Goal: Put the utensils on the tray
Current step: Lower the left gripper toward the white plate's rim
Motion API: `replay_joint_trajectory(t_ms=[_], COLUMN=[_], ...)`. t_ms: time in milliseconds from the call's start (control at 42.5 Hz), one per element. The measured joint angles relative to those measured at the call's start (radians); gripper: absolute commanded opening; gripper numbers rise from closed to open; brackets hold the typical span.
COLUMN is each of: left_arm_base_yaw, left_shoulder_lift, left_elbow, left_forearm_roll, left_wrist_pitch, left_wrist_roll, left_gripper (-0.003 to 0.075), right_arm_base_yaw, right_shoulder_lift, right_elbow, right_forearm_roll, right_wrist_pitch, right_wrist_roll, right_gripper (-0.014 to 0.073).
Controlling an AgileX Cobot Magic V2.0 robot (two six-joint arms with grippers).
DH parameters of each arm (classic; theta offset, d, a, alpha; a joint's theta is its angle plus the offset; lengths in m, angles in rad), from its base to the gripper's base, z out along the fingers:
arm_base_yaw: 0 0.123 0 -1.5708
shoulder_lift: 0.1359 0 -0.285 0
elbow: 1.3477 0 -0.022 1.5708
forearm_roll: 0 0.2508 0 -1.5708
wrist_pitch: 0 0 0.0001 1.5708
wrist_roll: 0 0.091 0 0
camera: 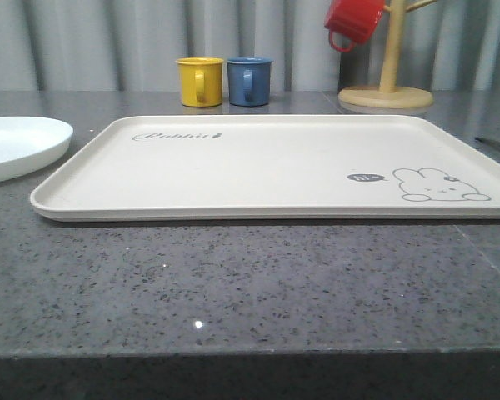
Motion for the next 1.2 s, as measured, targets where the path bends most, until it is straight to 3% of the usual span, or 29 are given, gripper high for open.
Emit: replay_joint_trajectory(t_ms=[871, 1035, 1200], left_arm_base_yaw=[0.000, 0.000, 0.000], left_shoulder_lift=[0.000, 0.000, 0.004], left_elbow=[0.000, -0.068, -0.281], left_forearm_roll=[0.002, 0.008, 0.018], left_wrist_pitch=[-0.025, 0.000, 0.112], left_wrist_roll=[0.000, 0.000, 0.000], left_gripper=[-0.0020, -0.0020, -0.0020], right_arm_base_yaw=[0.000, 0.000, 0.000], right_shoulder_lift=[0.000, 0.000, 0.024], right_elbow=[-0.003, -0.141, -0.343], right_forearm_roll=[0.000, 0.025, 0.028], right_wrist_pitch=[-0.018, 0.111, 0.275], right_wrist_roll=[0.000, 0.000, 0.000], right_gripper=[-0.0067, -0.0067, -0.0067])
